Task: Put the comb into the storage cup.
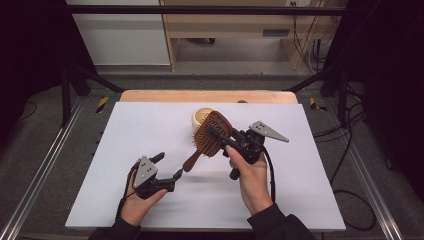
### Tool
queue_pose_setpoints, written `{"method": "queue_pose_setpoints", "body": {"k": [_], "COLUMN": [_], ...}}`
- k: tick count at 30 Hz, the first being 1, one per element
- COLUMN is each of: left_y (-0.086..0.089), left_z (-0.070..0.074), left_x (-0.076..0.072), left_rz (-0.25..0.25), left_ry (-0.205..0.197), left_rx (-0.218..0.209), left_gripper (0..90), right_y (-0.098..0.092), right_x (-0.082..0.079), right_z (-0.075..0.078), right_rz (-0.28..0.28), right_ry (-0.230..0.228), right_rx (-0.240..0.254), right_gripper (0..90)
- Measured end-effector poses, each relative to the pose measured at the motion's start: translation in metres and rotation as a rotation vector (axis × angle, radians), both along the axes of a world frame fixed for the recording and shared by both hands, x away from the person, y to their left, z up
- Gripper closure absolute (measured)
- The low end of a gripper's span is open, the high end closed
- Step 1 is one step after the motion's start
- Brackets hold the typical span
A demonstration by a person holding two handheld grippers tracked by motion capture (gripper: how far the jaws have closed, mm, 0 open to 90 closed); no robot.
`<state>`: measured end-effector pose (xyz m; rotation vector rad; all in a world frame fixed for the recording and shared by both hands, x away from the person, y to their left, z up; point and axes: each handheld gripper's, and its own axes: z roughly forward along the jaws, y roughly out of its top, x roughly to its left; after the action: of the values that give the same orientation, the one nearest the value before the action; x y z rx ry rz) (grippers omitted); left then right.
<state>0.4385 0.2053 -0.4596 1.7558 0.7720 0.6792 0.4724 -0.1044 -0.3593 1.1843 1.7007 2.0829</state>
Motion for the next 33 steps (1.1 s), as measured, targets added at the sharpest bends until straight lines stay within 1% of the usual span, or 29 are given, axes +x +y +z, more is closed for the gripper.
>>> {"method": "queue_pose_setpoints", "body": {"k": [2, 3, 4, 7, 12, 15, 18, 19, 21, 22, 25, 26, 27, 29, 31, 33], "left_y": [0.006, 0.009, 0.012, 0.017, 0.024, 0.029, 0.035, 0.036, 0.037, 0.036, 0.037, 0.038, 0.04, 0.041, 0.043, 0.044], "left_z": [0.0, -0.001, -0.002, -0.002, -0.002, -0.002, -0.003, -0.004, -0.006, -0.006, -0.004, -0.004, -0.005, -0.006, -0.006, -0.006], "left_x": [0.003, 0.004, 0.005, 0.006, 0.001, -0.001, -0.004, -0.005, -0.006, -0.006, -0.008, -0.008, -0.007, -0.006, -0.005, -0.005], "left_rz": [0.018, 0.024, 0.035, 0.057, 0.063, 0.079, 0.09, 0.093, 0.095, 0.096, 0.116, 0.122, 0.122, 0.128, 0.135, 0.139], "left_ry": [0.017, 0.027, 0.028, 0.024, 0.009, 0.01, 0.007, 0.009, 0.026, 0.022, -0.017, -0.018, -0.01, -0.005, -0.004, -0.009], "left_rx": [-0.012, -0.009, -0.01, -0.014, -0.006, -0.008, -0.005, -0.009, -0.032, -0.026, -0.016, -0.014, -0.014, -0.009, -0.012, -0.017], "left_gripper": [8.5, 6.0, 4.4, 4.4, 4.1, 3.9, 3.9, 3.9, 3.9, 3.9, 3.9, 3.9, 3.9, 3.9, 3.9, 3.9], "right_y": [-0.003, -0.004, -0.005, -0.008, -0.013, -0.014, -0.013, -0.013, -0.012, -0.012, -0.012, -0.011, -0.011, -0.011, -0.008, -0.006], "right_x": [0.002, 0.003, 0.004, 0.006, 0.01, 0.011, 0.012, 0.012, 0.012, 0.012, 0.014, 0.015, 0.015, 0.017, 0.016, 0.016], "right_z": [0.0, 0.001, 0.001, 0.002, 0.009, 0.014, 0.018, 0.019, 0.021, 0.022, 0.025, 0.026, 0.027, 0.029, 0.032, 0.035], "right_rz": [-0.008, -0.011, -0.015, -0.022, -0.041, -0.053, -0.055, -0.052, -0.053, -0.053, -0.051, -0.051, -0.053, -0.059, -0.067, -0.063], "right_ry": [0.009, 0.012, 0.013, 0.01, 0.001, -0.007, -0.004, -0.005, -0.005, -0.003, 0.003, 0.004, 0.003, -0.006, -0.037, -0.042], "right_rx": [0.014, 0.016, 0.014, 0.004, 0.003, -0.01, -0.025, -0.033, -0.046, -0.047, -0.043, -0.041, -0.044, -0.052, -0.075, -0.084], "right_gripper": [51.6, 51.6, 51.6, 51.6, 51.5, 51.5, 51.5, 51.5, 51.4, 51.5, 51.5, 51.4, 51.4, 51.5, 51.4, 51.4]}}
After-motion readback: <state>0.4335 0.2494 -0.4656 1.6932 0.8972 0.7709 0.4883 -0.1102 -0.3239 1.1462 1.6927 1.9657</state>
